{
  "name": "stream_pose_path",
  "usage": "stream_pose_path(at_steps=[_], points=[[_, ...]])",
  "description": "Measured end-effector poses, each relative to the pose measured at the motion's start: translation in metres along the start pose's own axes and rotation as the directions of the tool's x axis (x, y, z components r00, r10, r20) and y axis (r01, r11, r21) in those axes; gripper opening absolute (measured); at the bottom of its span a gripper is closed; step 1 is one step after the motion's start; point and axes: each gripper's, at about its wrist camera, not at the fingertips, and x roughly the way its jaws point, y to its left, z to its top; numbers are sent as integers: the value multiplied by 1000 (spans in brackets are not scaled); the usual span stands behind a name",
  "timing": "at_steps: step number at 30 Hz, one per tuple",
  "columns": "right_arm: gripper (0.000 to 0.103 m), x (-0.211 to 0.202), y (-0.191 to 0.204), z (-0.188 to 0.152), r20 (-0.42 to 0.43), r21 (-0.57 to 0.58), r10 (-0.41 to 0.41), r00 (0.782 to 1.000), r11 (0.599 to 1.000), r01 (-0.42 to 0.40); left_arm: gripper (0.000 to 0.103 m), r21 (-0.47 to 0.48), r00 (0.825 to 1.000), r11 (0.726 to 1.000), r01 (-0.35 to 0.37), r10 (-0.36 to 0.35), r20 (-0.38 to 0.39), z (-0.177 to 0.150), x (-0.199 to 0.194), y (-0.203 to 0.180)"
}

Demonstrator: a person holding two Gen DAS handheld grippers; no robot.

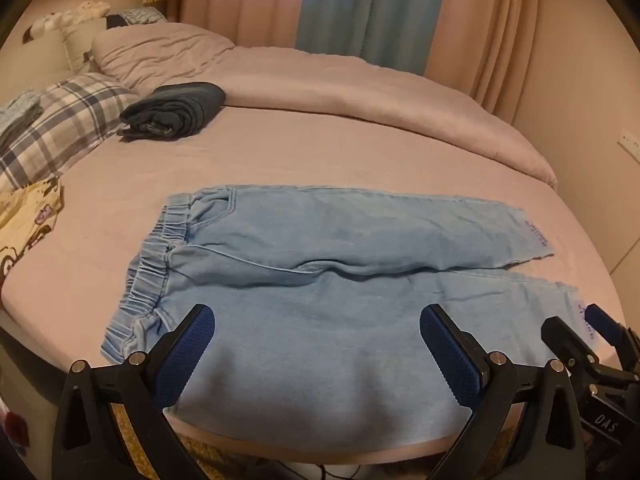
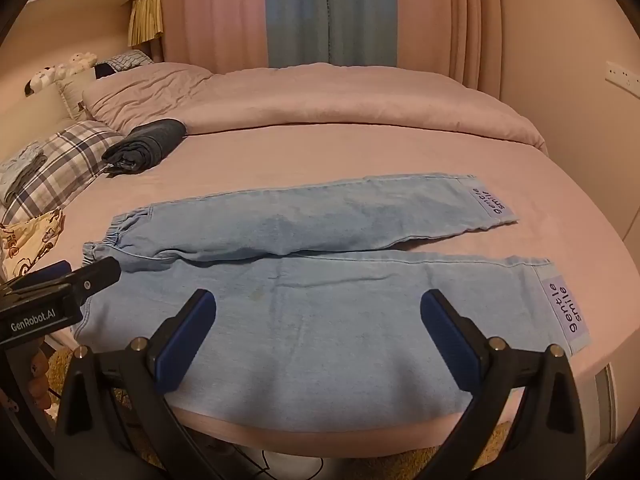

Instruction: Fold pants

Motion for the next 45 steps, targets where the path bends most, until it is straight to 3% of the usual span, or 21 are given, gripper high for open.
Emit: stream_pose_path(at_steps=[4,13,25,32,36,45], points=[[103,2,9,3,-34,23,-45,998,999,46,102,3,1000,1000,10,-10,-3,-1,1,-2],[103,2,-3,2,-50,73,-50,998,996,53,102,47,1000,999,-6,7,-9,-6,4,-9],[102,3,-11,2,-54,119,-38,998,992,44,102,56,1000,998,14,-13,-20,-5,3,-10],[102,-1,-13,0,-37,129,-12,999,992,16,102,37,999,998,47,-47,22,-4,-1,-11],[101,-4,-12,0,-12,122,-17,1000,992,18,102,26,998,997,66,-65,-20,-5,-2,-12],[102,-3,-16,2,0,150,6,1000,989,-6,102,32,997,997,77,-76,-16,-4,-6,-15]])
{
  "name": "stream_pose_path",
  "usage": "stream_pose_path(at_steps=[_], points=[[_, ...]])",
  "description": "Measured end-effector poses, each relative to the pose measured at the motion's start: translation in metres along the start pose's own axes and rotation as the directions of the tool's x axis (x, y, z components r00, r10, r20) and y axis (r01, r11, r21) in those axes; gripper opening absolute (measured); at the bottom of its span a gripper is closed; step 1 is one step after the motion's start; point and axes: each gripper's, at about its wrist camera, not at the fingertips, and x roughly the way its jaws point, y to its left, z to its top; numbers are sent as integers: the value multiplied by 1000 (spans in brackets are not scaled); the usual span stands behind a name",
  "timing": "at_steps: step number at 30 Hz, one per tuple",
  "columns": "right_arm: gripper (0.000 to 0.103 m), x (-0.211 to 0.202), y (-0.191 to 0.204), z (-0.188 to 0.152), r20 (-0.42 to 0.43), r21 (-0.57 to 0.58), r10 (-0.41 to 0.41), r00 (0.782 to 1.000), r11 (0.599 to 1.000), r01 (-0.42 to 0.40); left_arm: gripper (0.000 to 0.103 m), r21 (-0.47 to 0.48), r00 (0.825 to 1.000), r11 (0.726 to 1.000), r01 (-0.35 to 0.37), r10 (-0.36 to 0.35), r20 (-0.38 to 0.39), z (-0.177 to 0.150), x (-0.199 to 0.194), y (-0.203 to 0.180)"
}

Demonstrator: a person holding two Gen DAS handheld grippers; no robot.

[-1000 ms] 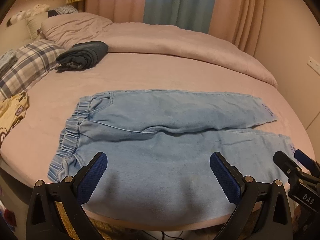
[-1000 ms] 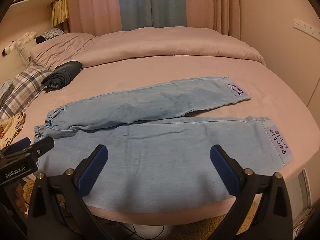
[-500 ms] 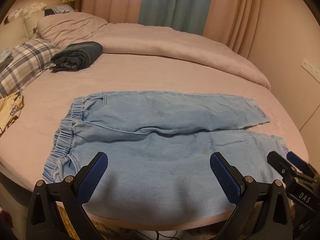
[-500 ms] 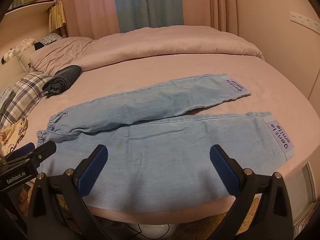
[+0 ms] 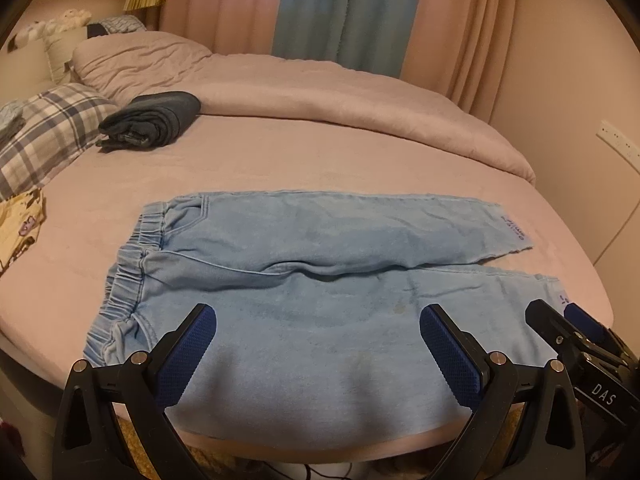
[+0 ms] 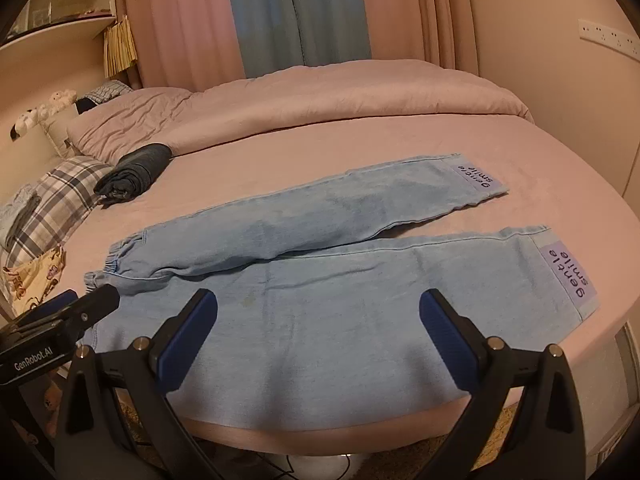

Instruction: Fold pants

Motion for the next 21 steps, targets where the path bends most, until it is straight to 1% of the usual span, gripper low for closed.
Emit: stream_pose_path(at_steps=[5,8,12,21], points=[[102,-2,0,0,11,0,-10,1000,1000,10,102,0,1000,1000,15,-15,-3,0,0,0],[102,-2,2,0,15,-7,-12,1000,1000,13,102,-3,1000,1000,26,-26,17,0,-3,-1],[101,-1,2,0,13,-14,-13,1000,1000,13,101,-8,999,1000,28,-28,21,1,-4,0],[101,-1,1,-1,4,2,-32,999,999,32,100,-17,999,999,36,-35,12,1,-2,1]])
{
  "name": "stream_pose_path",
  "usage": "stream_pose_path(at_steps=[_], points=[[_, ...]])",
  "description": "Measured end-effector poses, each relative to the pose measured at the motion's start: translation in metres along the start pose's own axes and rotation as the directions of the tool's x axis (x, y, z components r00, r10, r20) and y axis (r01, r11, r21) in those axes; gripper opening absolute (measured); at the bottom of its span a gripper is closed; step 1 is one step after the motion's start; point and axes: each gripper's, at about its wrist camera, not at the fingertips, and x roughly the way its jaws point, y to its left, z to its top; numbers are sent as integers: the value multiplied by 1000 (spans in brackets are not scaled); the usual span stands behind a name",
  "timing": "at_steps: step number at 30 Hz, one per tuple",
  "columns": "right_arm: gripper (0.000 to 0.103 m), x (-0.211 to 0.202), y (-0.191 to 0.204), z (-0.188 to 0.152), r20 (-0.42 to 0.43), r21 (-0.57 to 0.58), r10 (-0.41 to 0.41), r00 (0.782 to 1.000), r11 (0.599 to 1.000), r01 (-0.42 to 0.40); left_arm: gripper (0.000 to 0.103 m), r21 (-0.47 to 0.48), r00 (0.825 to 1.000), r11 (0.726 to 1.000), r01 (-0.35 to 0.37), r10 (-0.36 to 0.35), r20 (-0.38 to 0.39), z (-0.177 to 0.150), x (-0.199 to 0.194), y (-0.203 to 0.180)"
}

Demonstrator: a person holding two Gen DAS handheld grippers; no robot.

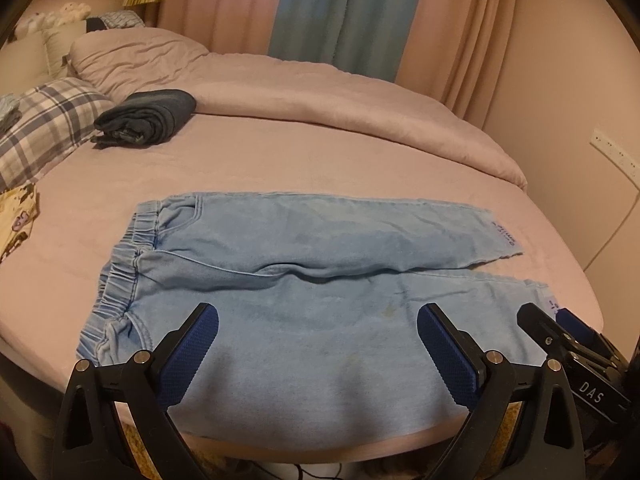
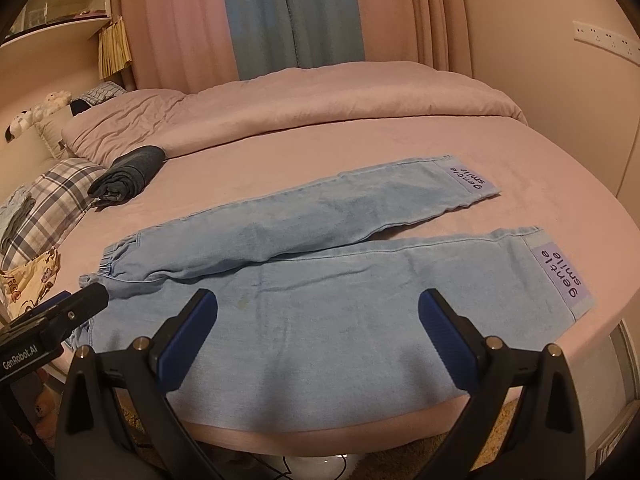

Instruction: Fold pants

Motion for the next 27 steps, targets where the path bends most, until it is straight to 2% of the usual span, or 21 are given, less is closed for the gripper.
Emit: stream_pose_path(at_steps=[14,27], points=[[100,12,-9,-3,-40,26,-17,999,1000,18,100,-2,999,1000,15,-15,-40,-3,15,4],[99,25,-12,-4,-76,28,-27,997,999,29,95,-8,998,1000,28,-28,-54,-2,23,7]])
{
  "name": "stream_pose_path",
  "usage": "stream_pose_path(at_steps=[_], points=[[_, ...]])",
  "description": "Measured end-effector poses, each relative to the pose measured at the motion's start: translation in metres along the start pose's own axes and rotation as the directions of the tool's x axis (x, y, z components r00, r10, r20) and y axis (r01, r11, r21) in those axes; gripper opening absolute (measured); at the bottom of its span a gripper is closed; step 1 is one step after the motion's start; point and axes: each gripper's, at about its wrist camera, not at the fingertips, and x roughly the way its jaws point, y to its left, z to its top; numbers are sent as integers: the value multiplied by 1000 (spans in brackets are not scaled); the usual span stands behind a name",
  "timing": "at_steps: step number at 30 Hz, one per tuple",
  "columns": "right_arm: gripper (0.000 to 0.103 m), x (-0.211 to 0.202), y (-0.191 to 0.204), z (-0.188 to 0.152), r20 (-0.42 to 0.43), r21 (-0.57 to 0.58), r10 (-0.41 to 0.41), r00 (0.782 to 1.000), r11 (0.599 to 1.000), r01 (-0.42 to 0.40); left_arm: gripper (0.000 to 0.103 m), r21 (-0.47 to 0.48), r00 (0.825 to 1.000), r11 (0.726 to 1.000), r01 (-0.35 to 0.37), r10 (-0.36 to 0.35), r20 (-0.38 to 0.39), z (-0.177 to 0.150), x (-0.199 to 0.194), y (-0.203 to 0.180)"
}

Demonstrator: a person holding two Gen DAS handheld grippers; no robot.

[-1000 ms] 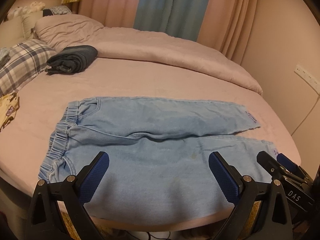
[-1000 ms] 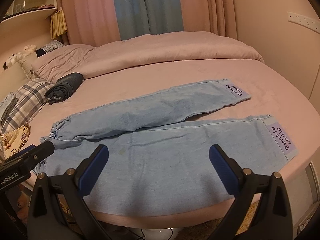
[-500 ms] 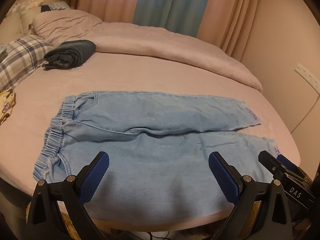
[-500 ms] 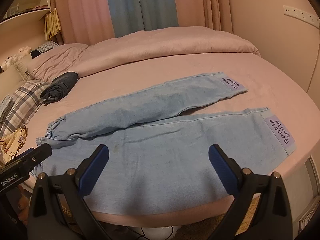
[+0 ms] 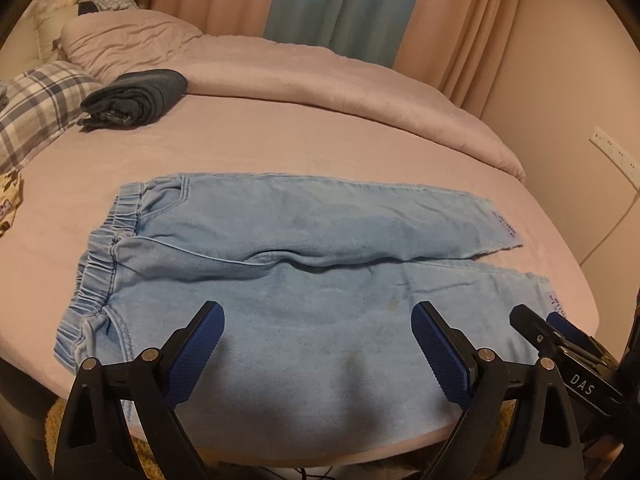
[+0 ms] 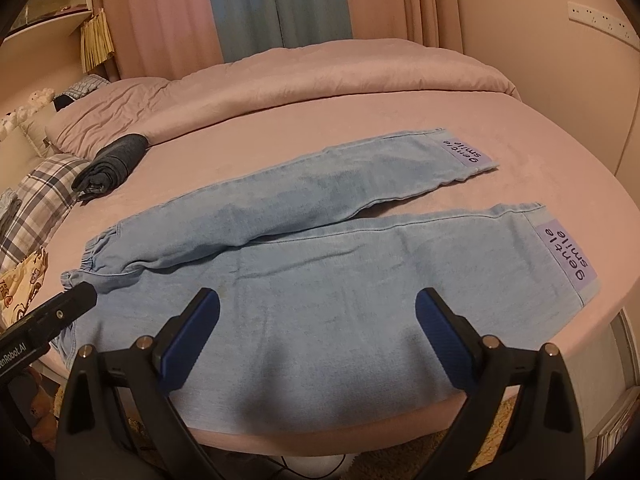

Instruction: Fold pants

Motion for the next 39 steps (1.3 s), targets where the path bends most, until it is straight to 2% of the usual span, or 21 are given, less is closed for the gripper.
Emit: stream_pose_path(at_steps=[11,16,18,22,26,29,31,32,34,36,37,38,39], points=[[98,9,-1,1,-18,0,-11,1000,1000,11,86,-37,1000,999,4,-5,-16,3,6,8],[99,12,1,11,-8,-17,-14,1000,1000,14,78,-67,1000,998,12,-13,-17,6,10,19],[99,17,1,25,-8,-16,14,1000,1000,-14,78,-82,1000,997,5,-7,-18,7,12,25],[99,44,5,65,-64,-9,83,994,996,-84,78,-120,999,993,-11,7,-34,9,19,37],[99,93,11,116,-155,83,146,977,987,-134,78,-153,998,988,-34,26,-54,9,25,49],[96,147,17,148,-243,187,101,965,981,-55,78,-172,997,984,-44,34,-63,10,28,56],[90,180,24,161,-268,223,76,960,975,-15,78,-182,997,982,-46,34,-69,11,30,59],[89,197,29,167,-274,220,65,960,975,-3,78,-184,997,982,-47,34,-70,11,31,61],[88,232,36,171,-339,181,-40,940,978,107,78,-186,997,981,-51,38,-73,11,31,61],[88,261,39,167,-399,134,-138,906,969,207,78,-188,997,981,-50,37,-72,12,31,62],[91,275,37,163,-431,132,-156,889,964,233,78,-188,997,981,-46,33,-71,12,31,63],[95,283,35,160,-436,140,-156,886,961,238,78,-187,997,981,-44,31,-71,11,31,63],[94,285,37,160,-397,117,-178,900,963,242,78,-186,997,982,-44,31,-72,11,32,64]])
